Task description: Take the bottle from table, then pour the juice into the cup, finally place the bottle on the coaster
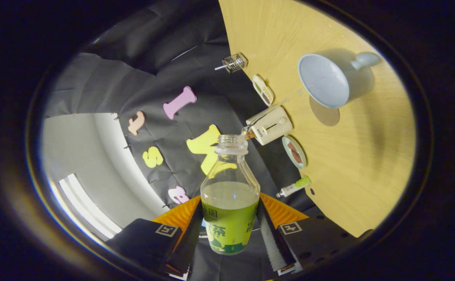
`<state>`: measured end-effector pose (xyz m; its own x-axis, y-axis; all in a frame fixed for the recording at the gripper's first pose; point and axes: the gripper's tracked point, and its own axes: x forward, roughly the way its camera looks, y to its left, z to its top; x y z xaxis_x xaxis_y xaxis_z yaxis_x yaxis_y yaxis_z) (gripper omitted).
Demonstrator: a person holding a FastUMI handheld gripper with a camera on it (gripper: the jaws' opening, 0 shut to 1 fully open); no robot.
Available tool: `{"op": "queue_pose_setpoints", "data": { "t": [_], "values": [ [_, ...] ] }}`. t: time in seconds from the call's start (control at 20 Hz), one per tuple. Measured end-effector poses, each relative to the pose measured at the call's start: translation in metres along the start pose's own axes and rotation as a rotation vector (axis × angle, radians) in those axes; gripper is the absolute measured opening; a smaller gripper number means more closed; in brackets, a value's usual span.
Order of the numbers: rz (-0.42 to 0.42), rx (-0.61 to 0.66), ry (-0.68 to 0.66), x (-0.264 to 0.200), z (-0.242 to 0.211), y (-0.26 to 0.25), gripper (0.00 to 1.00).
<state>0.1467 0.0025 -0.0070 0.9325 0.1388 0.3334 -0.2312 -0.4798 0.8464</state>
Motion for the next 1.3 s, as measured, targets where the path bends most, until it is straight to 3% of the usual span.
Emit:
{"op": "queue_pose_setpoints", "data": {
  "t": [0.45,0.95,1.2,1.3],
  "values": [
    [0.041,0.138,-0.002,0.001,0.001,0.011,0.79],
    [0.066,0.209,-0.003,0.000,0.001,0.017,0.79],
    [0.042,0.144,-0.023,0.005,0.005,0.008,0.79],
    [0.012,0.064,-0.040,0.004,0.007,-0.002,0.79]
  ]
}}
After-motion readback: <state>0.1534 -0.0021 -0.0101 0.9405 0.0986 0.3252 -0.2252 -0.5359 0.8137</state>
